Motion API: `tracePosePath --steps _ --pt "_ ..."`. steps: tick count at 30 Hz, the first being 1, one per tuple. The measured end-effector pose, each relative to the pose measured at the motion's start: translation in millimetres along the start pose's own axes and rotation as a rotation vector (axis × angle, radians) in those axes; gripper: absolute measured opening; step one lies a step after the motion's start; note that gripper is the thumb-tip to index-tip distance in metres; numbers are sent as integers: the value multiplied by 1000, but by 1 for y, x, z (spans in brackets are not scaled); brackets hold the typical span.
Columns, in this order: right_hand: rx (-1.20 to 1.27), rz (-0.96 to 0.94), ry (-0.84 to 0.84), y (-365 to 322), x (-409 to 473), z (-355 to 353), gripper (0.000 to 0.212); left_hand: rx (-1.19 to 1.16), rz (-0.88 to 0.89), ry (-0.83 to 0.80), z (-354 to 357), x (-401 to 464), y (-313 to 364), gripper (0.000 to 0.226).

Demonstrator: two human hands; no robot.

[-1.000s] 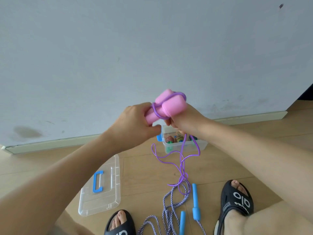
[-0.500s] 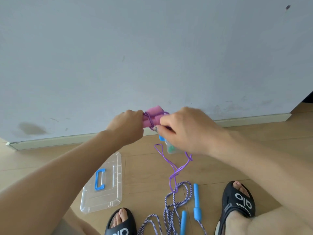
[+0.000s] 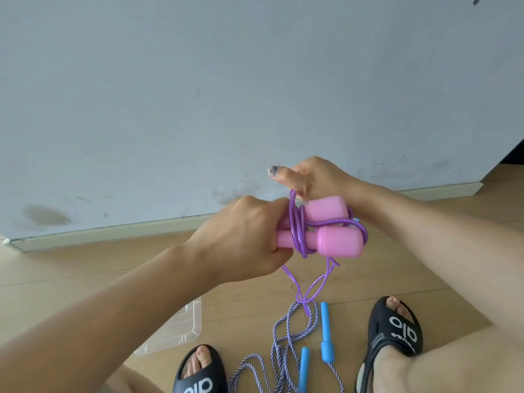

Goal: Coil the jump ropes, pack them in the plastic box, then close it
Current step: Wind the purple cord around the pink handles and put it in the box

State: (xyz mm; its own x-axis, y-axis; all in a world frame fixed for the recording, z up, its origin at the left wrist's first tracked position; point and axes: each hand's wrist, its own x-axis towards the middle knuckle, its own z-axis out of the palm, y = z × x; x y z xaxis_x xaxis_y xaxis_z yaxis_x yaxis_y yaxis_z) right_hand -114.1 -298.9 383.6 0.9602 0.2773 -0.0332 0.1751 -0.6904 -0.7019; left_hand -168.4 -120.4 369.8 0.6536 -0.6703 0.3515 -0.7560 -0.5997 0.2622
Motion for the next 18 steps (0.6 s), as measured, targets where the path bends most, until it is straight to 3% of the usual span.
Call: tracePosePath --steps 3,6,9,13,18 --pt "256 56 -69 2 -2 9 54 -31 -68 95 -10 4 -4 28" --pt "434 51 -112 9 -8 10 37 -46 -146 125 -16 8 -14 18" --pt "404 193 -69 0 -12 16 42 -13 -157 143 -17 12 -27 12" --pt "356 328 -110 -12 -10 31 30 34 -249 127 -18 14 -47 19" --pt "109 162 -42 -21 -21 47 42 163 -546 -29 -14 15 -67 30"
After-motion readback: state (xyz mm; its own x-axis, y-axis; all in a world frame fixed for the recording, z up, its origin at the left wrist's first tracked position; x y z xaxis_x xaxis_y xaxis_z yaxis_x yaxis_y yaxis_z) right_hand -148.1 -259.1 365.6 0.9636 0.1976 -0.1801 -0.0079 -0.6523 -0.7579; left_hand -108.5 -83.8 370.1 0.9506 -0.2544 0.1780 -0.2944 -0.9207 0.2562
